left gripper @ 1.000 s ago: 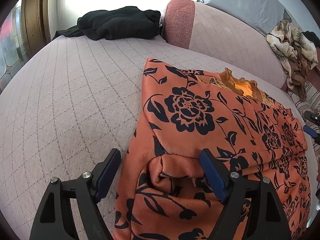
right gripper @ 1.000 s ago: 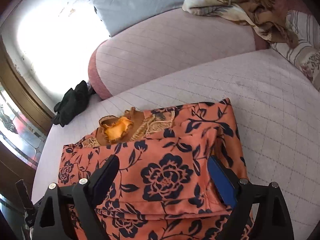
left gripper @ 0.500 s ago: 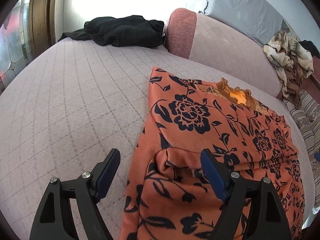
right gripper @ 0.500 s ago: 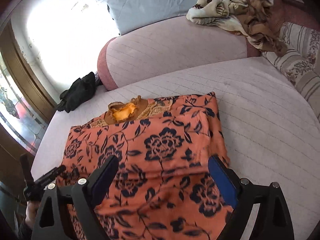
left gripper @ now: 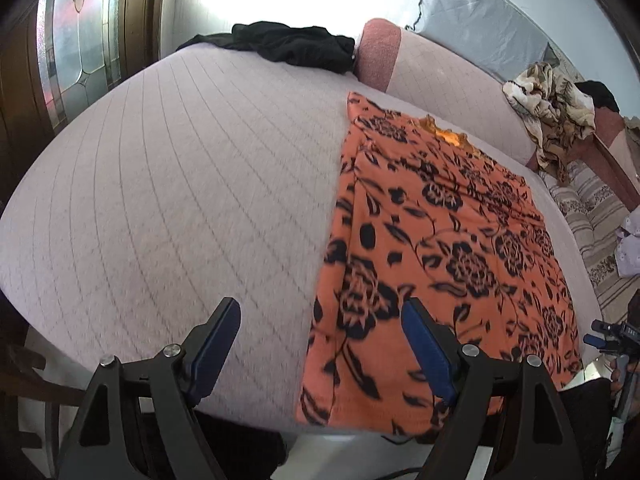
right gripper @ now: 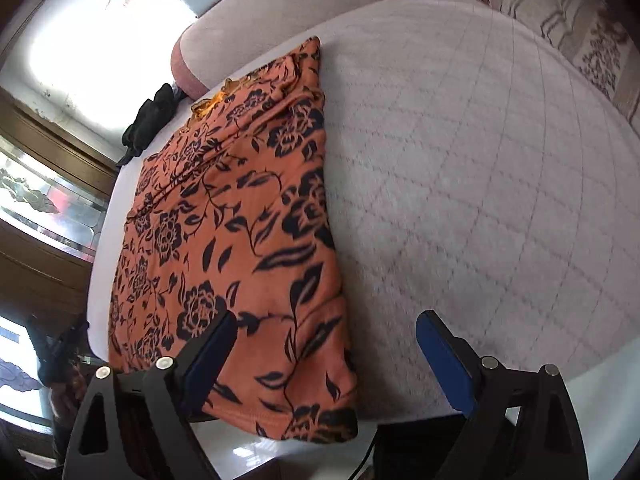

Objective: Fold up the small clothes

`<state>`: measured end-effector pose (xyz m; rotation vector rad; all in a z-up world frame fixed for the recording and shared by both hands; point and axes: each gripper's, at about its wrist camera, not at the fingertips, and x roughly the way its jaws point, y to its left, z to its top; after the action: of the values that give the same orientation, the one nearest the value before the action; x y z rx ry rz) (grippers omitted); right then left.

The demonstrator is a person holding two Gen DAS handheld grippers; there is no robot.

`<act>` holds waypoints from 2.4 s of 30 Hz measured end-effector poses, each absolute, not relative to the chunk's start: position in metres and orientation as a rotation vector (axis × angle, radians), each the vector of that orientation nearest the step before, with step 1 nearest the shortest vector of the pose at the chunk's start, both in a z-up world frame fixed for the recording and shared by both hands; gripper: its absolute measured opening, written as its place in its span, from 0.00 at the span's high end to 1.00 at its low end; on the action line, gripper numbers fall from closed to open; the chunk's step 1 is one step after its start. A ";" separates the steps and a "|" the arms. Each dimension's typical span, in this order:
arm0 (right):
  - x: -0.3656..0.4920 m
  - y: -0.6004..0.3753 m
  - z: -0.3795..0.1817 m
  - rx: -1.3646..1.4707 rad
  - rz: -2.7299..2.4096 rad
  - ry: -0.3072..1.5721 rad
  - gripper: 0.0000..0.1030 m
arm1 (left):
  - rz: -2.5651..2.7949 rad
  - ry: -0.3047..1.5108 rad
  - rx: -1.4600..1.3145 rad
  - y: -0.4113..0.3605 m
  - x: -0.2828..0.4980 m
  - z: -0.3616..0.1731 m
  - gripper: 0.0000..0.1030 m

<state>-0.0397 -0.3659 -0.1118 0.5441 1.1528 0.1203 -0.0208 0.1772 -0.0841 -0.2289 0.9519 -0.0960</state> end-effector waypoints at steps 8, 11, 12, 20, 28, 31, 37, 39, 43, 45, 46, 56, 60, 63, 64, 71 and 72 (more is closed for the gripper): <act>-0.056 -0.352 -0.138 0.664 0.202 1.237 0.23 | -0.097 1.088 -0.308 0.163 -0.044 -0.121 0.20; -0.057 -0.351 -0.140 0.667 0.166 1.243 0.31 | -0.077 1.151 -0.316 0.163 -0.043 -0.133 0.20; -0.058 -0.350 -0.140 0.660 0.160 1.248 0.39 | -0.079 1.150 -0.318 0.162 -0.043 -0.133 0.21; -0.061 -0.352 -0.143 0.711 0.168 1.250 0.54 | -0.099 1.138 -0.297 0.159 -0.042 -0.134 0.36; -0.056 -0.345 -0.146 0.687 0.147 1.268 0.85 | -0.106 1.136 -0.242 0.153 -0.032 -0.134 0.86; -0.059 -0.349 -0.145 0.709 0.153 1.260 0.91 | -0.124 1.114 -0.261 0.155 -0.031 -0.125 0.87; -0.059 -0.347 -0.140 0.672 0.125 1.269 0.57 | -0.092 1.136 -0.237 0.148 -0.024 -0.133 0.66; -0.059 -0.347 -0.143 0.705 0.141 1.262 0.28 | -0.120 1.124 -0.243 0.145 -0.025 -0.131 0.52; -0.055 -0.336 -0.146 0.692 0.183 1.275 0.87 | -0.128 1.133 -0.159 0.135 -0.024 -0.131 0.92; -0.054 -0.334 -0.149 0.706 0.187 1.284 0.90 | -0.152 1.119 -0.216 0.138 -0.023 -0.125 0.93; -0.053 -0.332 -0.145 0.695 0.190 1.276 0.90 | -0.159 1.093 -0.223 0.139 -0.024 -0.117 0.93; -0.048 -0.334 -0.152 0.796 0.203 1.268 0.80 | -0.113 1.130 -0.252 0.142 -0.017 -0.131 0.88; -0.048 -0.335 -0.152 0.858 0.239 1.225 0.41 | -0.138 1.133 -0.265 0.139 -0.014 -0.131 0.65; -0.044 -0.334 -0.152 0.861 0.225 1.218 0.78 | -0.158 1.136 -0.243 0.130 -0.008 -0.127 0.93; -0.042 -0.334 -0.152 0.870 0.243 1.221 0.92 | -0.176 1.128 -0.267 0.130 -0.004 -0.123 0.93; -0.021 -0.334 -0.115 0.900 0.349 1.090 0.92 | -0.239 1.063 -0.356 0.144 0.011 -0.092 0.93; -0.016 -0.335 -0.113 0.910 0.360 1.077 0.92 | -0.235 1.084 -0.372 0.146 0.015 -0.096 0.93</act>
<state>-0.0163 -0.3350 -0.1130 0.9096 1.0770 0.3601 0.0148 0.1460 -0.0964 -0.3717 1.0842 -0.2345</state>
